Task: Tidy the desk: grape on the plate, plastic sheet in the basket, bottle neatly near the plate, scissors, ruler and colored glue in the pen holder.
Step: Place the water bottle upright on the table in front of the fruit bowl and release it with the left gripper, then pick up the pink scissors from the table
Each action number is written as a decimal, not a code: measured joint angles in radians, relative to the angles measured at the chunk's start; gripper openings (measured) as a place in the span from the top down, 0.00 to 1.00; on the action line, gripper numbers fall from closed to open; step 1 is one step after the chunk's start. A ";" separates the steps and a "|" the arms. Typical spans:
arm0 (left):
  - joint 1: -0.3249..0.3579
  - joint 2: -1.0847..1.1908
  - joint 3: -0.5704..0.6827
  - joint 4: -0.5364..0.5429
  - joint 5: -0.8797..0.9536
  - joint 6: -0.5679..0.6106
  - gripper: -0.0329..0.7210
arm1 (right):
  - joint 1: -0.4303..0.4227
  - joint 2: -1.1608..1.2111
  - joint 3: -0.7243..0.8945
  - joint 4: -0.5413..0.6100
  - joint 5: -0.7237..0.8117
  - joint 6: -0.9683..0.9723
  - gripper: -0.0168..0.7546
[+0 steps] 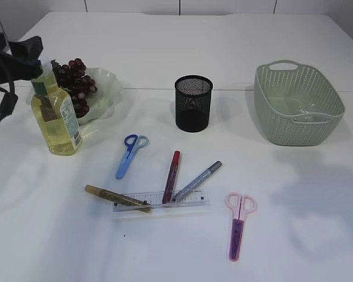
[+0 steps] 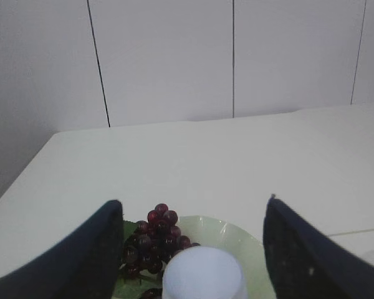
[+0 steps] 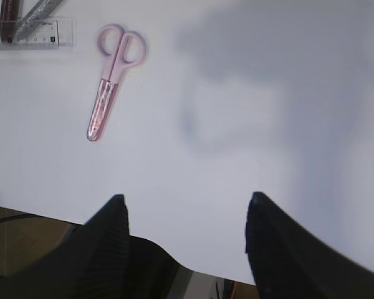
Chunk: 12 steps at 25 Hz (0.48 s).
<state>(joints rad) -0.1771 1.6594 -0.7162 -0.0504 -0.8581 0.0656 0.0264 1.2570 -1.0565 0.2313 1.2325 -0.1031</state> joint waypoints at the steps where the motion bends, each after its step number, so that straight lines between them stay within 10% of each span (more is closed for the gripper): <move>1: 0.000 -0.031 0.000 0.000 0.049 0.002 0.28 | 0.000 0.000 0.000 0.000 0.000 0.000 0.37; 12: 0.000 -0.349 0.000 0.000 0.550 0.002 0.28 | 0.000 0.000 0.000 0.021 0.000 0.000 0.37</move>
<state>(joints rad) -0.1771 1.3106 -0.7162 -0.0504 -0.3079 0.0673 0.0264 1.2570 -1.0565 0.2528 1.2325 -0.1031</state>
